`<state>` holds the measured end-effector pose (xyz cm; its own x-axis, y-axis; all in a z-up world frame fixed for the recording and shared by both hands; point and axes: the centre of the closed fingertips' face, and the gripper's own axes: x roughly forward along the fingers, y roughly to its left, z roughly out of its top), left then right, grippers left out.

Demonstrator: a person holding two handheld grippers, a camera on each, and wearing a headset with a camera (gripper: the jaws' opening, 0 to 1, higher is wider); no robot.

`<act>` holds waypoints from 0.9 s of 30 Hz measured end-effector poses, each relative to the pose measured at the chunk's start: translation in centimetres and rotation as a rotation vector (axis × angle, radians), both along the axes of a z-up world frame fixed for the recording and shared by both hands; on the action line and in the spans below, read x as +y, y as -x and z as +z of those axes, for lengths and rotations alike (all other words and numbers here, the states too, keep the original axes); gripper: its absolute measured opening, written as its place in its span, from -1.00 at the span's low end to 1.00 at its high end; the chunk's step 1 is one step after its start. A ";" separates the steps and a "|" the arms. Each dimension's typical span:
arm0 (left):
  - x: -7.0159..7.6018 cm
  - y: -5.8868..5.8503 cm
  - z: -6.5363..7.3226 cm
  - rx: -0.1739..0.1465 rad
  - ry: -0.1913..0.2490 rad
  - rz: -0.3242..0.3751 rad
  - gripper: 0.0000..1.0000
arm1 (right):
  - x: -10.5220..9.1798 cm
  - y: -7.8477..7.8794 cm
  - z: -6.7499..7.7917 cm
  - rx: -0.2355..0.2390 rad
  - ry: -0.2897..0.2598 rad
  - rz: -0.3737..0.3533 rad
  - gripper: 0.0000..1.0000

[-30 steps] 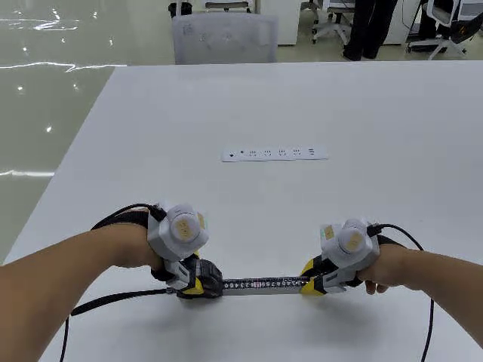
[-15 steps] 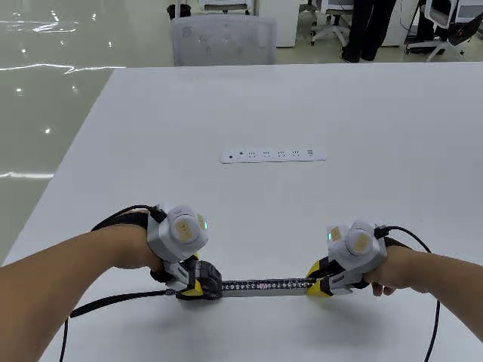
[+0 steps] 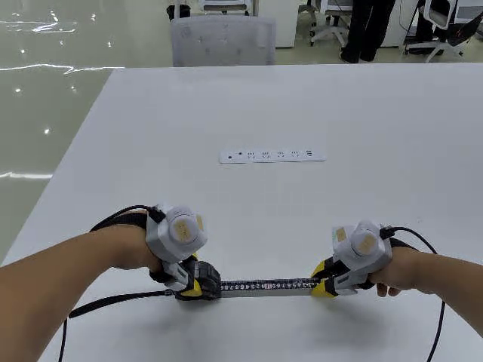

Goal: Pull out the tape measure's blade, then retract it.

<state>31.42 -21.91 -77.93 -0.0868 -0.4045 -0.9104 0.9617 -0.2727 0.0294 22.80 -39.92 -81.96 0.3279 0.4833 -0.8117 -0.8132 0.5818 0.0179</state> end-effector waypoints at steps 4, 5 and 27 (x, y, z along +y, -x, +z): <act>0.0 0.0 0.0 -0.001 -0.002 -0.001 -0.39 | -0.4 0.1 0.0 0.002 0.003 -0.005 -0.73; 0.0 0.0 0.0 0.000 -0.002 -0.001 -0.39 | -0.4 0.1 0.0 0.003 0.004 -0.005 -0.73; -0.1 0.0 0.0 -0.001 -0.001 -0.001 -0.39 | -1.8 0.8 0.0 0.011 0.024 -0.003 -0.73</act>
